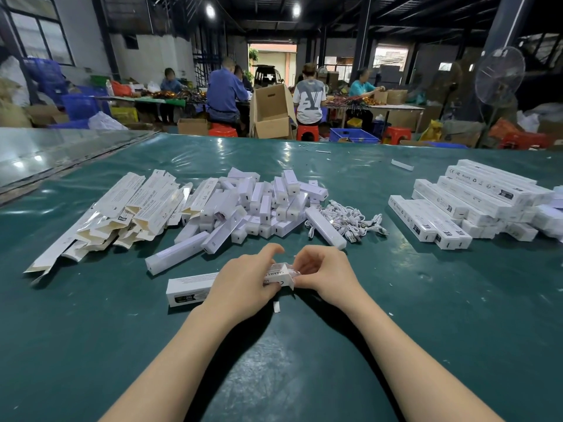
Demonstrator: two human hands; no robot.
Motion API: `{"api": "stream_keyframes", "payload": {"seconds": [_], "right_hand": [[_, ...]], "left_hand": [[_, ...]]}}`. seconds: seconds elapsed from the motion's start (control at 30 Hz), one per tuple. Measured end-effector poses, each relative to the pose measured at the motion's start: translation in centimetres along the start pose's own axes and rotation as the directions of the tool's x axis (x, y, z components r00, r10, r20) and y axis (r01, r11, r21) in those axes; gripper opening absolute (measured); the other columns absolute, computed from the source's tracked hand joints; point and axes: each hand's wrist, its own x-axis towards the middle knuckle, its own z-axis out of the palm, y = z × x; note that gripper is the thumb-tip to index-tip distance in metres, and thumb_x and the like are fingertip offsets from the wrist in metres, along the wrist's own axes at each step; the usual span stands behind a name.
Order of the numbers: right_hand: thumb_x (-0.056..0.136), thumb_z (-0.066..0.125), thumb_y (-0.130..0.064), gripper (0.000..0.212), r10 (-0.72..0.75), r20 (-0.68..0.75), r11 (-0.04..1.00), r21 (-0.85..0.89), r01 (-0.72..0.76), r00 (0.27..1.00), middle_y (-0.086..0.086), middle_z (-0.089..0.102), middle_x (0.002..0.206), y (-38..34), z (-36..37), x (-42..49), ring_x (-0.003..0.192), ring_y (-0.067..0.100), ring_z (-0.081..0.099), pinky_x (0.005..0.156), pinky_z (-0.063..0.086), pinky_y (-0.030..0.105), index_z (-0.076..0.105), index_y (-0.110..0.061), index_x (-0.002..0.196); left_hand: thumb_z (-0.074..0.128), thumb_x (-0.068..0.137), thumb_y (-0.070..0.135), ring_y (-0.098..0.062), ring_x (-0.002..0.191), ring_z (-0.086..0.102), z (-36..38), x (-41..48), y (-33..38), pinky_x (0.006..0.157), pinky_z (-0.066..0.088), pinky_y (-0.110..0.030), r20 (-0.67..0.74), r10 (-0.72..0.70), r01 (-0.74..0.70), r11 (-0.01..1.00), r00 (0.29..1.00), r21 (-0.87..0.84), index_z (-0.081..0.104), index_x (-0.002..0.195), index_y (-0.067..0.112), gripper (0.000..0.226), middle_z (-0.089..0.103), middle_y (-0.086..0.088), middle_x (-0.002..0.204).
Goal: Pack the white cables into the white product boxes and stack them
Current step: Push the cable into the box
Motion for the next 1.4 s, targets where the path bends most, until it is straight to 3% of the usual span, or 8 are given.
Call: {"api": "stream_keyframes", "payload": {"seconds": [0.17,0.43,0.53,0.67,0.8,0.97,1.13,1.4], "right_hand": [[0.064,0.072,0.01,0.032,-0.012,0.037,0.996,0.089,0.008,0.999,0.002,0.066,0.072,0.1,-0.3,0.0,0.066,0.011,0.061,0.069,0.051,0.025,0.055,-0.017,0.07],[0.068,0.065,0.007,0.037,-0.054,-0.073,0.998,-0.015,0.053,0.996,-0.013,0.054,0.052,-0.1,1.1,0.0,0.052,0.0,0.047,0.056,0.04,0.014,0.049,-0.025,0.057],[0.067,0.063,0.007,0.036,-0.028,-0.044,0.999,-0.031,0.027,0.999,-0.01,0.056,0.055,-0.1,1.0,0.0,0.054,0.009,0.049,0.056,0.039,0.022,0.05,-0.025,0.058],[0.068,0.056,0.015,0.037,-0.01,0.089,0.991,0.13,-0.002,0.996,0.008,0.061,0.065,-0.3,0.8,-0.1,0.065,0.018,0.054,0.066,0.043,0.031,0.056,-0.021,0.057],[0.072,0.055,0.015,0.032,-0.014,0.139,0.976,0.218,-0.017,0.99,0.001,0.064,0.075,-0.2,0.8,0.1,0.073,0.016,0.061,0.073,0.048,0.03,0.054,-0.016,0.069],[0.056,0.063,-0.006,0.028,-0.01,0.143,0.999,0.05,0.003,0.99,-0.009,0.058,0.077,-0.1,0.4,0.2,0.071,0.007,0.049,0.061,0.038,0.015,0.054,-0.027,0.073],[0.073,0.067,-0.005,0.017,-0.056,0.095,0.973,-0.218,0.076,0.994,-0.009,0.05,0.068,0.2,1.0,0.2,0.061,0.005,0.045,0.061,0.036,0.018,0.068,-0.015,0.087],[0.085,0.056,-0.021,0.019,-0.21,0.156,0.74,-0.619,0.262,0.965,-0.002,0.06,0.108,-0.3,1.2,-0.2,0.098,0.019,0.051,0.076,0.041,0.029,0.073,-0.015,0.092]], "left_hand": [[0.056,0.084,0.031,-0.022,0.106,0.056,0.0,-0.1,0.0,0.081,0.043,-0.034,-0.016,-0.03,0.03,1.0,0.999,-0.003,0.035,0.127,0.029,0.048,0.062,0.009,0.119],[0.058,0.084,0.033,-0.019,0.108,0.055,-0.3,-0.3,-0.1,0.08,0.04,-0.03,-0.024,-0.02,0.021,1.0,1.0,0.018,0.038,0.124,0.032,0.045,0.061,0.014,0.12],[0.057,0.084,0.034,-0.018,0.106,0.055,-0.1,-0.3,-0.2,0.075,0.037,-0.03,-0.021,-0.026,0.026,0.999,0.999,0.031,0.037,0.122,0.033,0.043,0.061,0.016,0.118],[0.058,0.083,0.034,-0.018,0.105,0.055,-0.1,-0.4,-0.3,0.075,0.038,-0.03,-0.01,-0.022,0.023,0.999,1.0,0.044,0.036,0.121,0.034,0.044,0.061,0.016,0.116],[0.056,0.084,0.039,-0.018,0.107,0.055,-0.2,-0.5,-0.4,0.078,0.04,-0.031,-0.033,-0.034,0.035,0.999,0.999,0.033,0.038,0.122,0.035,0.042,0.061,0.015,0.117],[0.055,0.082,0.051,-0.015,0.107,0.055,0.0,-0.3,-0.1,0.076,0.038,-0.028,-0.039,-0.077,0.079,0.996,0.996,0.044,0.051,0.118,0.037,0.038,0.063,0.012,0.112],[0.06,0.079,0.041,-0.015,0.098,0.058,-0.2,-0.4,0.0,0.07,0.039,-0.027,-0.028,-0.05,0.051,0.998,0.998,0.024,0.056,0.108,0.035,0.029,0.067,0.012,0.101],[0.064,0.072,0.024,-0.015,0.098,0.058,-0.5,-0.3,-0.2,0.082,0.043,-0.029,-0.02,-0.036,0.034,0.996,0.999,-0.077,0.056,0.105,0.023,0.034,0.066,0.011,0.102]]}}
